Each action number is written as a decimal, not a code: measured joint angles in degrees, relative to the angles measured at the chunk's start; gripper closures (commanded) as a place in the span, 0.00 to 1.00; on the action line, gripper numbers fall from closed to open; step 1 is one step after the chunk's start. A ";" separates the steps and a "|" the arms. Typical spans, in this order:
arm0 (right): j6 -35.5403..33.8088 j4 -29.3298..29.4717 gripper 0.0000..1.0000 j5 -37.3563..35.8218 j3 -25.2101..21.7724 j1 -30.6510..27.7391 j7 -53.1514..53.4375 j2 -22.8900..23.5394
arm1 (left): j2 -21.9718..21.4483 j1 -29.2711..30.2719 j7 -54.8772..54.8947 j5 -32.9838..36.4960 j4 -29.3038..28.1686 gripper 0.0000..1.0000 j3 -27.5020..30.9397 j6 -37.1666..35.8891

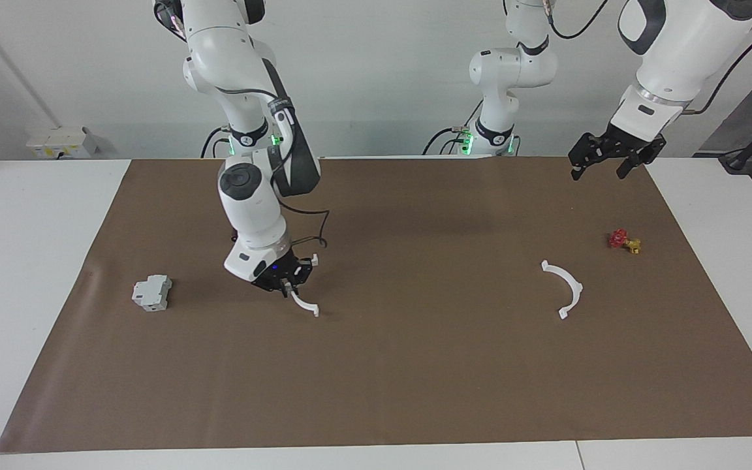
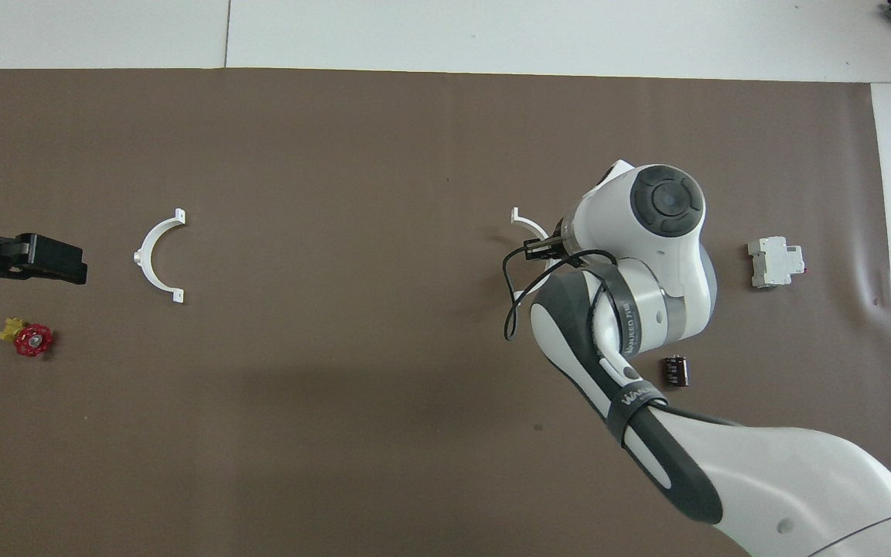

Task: Assemble drain pipe with both arms
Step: 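Carry the half-ring with the right gripper toward the table center, then lower the half-ring and open the right gripper, then retract the right gripper while the left gripper reaches the other half-ring, then grasp the other white half-ring with the left gripper, then lift and carry the half-ring toward the placed half-ring, then align the held half-ring against the placed half-ring's open ends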

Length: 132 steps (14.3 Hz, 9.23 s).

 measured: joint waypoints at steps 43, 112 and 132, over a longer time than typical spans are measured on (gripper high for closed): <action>-27.95 9.37 0.00 -6.19 -1.88 -8.63 1.33 -14.03 | -1.46 1.61 -0.14 0.07 -6.39 0.00 0.40 8.57; -46.09 15.98 0.00 -8.49 0.19 -22.83 -14.94 -21.93 | 16.19 -19.50 -56.67 9.66 -18.64 1.00 -0.96 39.76; -46.09 15.98 0.00 -8.49 0.19 -22.83 -14.94 -21.93 | 19.37 -33.54 -83.76 10.56 -23.23 1.00 -1.21 51.19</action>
